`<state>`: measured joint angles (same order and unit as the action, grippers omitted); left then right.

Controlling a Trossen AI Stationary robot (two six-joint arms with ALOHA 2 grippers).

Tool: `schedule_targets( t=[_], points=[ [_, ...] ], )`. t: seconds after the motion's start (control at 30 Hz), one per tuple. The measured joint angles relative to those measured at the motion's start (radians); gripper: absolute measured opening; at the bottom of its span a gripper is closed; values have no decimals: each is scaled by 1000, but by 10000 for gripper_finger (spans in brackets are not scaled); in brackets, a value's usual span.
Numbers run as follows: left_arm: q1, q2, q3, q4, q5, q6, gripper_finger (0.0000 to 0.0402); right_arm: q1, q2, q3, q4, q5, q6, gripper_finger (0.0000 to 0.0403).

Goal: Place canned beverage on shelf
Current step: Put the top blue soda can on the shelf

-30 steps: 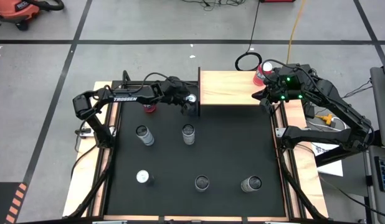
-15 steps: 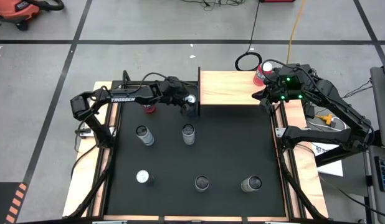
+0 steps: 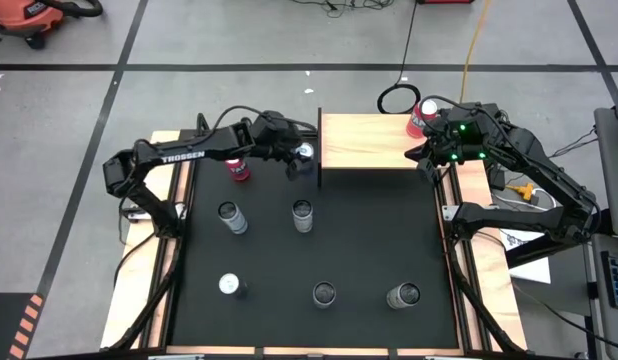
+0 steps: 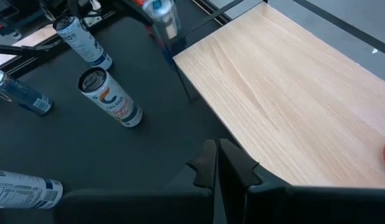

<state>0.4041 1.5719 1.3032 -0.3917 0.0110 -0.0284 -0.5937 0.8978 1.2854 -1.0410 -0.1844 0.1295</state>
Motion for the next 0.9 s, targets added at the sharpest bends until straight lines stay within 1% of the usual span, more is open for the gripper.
schedule_targets(
  t=[0.1, 0.23, 0.67, 0.9],
  points=[
    [-8, -1, 54, -45, -48, 17, 211, 0, 0, 0, -6, 0, 0, 0],
    [-8, 0, 102, -102, -65, 18, 211, 0, 0, 0, -9, 0, 0, 0],
    [-8, -1, 282, -227, -73, 17, 211, 0, 0, 0, -8, 0, 1, 0],
    [-8, -2, 370, -251, -73, 15, 211, 0, 0, 0, -8, 0, 15, 0]
  ],
)
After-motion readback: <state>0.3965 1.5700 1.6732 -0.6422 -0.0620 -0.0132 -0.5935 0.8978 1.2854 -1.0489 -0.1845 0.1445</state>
